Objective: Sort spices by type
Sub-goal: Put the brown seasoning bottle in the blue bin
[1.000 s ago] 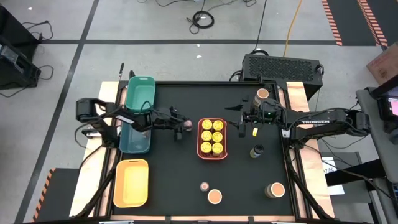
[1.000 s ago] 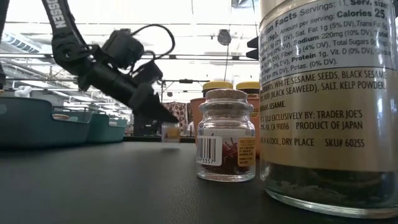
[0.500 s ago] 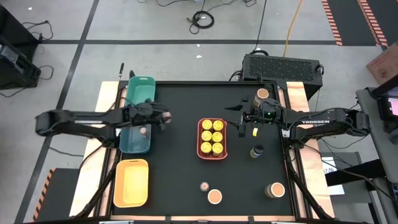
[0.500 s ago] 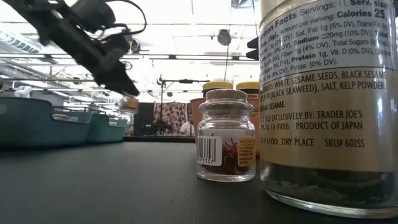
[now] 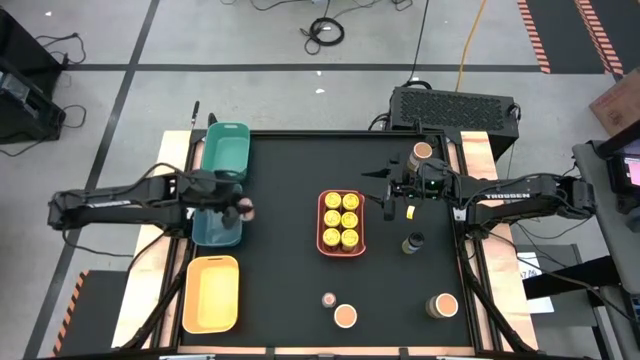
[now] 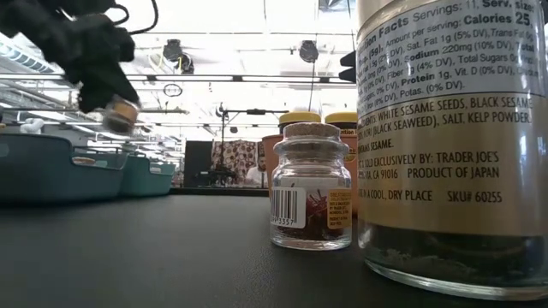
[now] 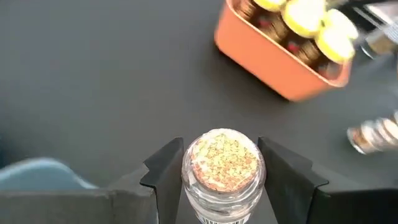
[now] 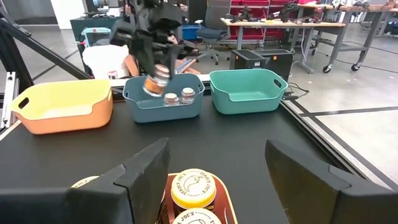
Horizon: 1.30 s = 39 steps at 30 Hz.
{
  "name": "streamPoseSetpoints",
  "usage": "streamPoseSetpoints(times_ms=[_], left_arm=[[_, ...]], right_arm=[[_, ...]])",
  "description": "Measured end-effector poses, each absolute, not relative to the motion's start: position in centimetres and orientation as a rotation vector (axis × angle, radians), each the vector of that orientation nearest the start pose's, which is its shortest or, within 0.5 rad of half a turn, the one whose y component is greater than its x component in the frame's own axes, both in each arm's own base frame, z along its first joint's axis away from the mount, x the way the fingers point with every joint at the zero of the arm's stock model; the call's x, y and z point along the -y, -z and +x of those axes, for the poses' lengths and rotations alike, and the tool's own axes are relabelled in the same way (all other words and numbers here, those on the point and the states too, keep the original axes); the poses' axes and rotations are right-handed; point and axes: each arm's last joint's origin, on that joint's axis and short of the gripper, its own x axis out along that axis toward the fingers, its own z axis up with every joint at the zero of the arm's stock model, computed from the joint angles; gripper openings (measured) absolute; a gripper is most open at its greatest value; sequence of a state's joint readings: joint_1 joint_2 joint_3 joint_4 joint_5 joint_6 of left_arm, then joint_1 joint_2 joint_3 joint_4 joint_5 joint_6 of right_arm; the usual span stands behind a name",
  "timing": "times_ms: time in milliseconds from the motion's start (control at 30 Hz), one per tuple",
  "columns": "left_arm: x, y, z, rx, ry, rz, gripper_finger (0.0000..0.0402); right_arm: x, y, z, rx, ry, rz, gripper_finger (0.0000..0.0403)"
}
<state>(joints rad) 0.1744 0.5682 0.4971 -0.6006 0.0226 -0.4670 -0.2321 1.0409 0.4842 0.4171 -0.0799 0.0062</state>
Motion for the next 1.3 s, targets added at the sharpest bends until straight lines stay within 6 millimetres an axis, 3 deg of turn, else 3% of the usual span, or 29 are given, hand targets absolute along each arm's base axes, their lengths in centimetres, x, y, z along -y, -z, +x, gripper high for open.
streamPoseSetpoints(times_ms=[333,567,800,1033,1300], left_arm=[[-1.7,-22.0,8.8,-0.891,-0.613,-0.59,0.0187],[-1.9,-22.0,8.7,-0.876,-0.672,-0.593,0.0187],[-1.9,-22.0,8.7,-0.881,-0.667,-0.578,0.0187],[-1.5,-21.8,8.9,-0.971,-0.483,-0.561,0.0187],[-1.5,-21.3,9.6,-1.046,-0.461,-0.539,0.0187]], right_arm=[[4.9,-23.9,21.7,-0.137,0.152,0.025,0.0258],[4.9,-23.9,21.7,-0.137,0.152,0.025,0.0258],[4.9,-23.9,21.7,-0.137,0.152,0.025,0.0258],[4.9,-23.9,21.6,-0.138,0.152,0.025,0.0258],[4.9,-23.9,21.7,-0.137,0.152,0.028,0.0258]])
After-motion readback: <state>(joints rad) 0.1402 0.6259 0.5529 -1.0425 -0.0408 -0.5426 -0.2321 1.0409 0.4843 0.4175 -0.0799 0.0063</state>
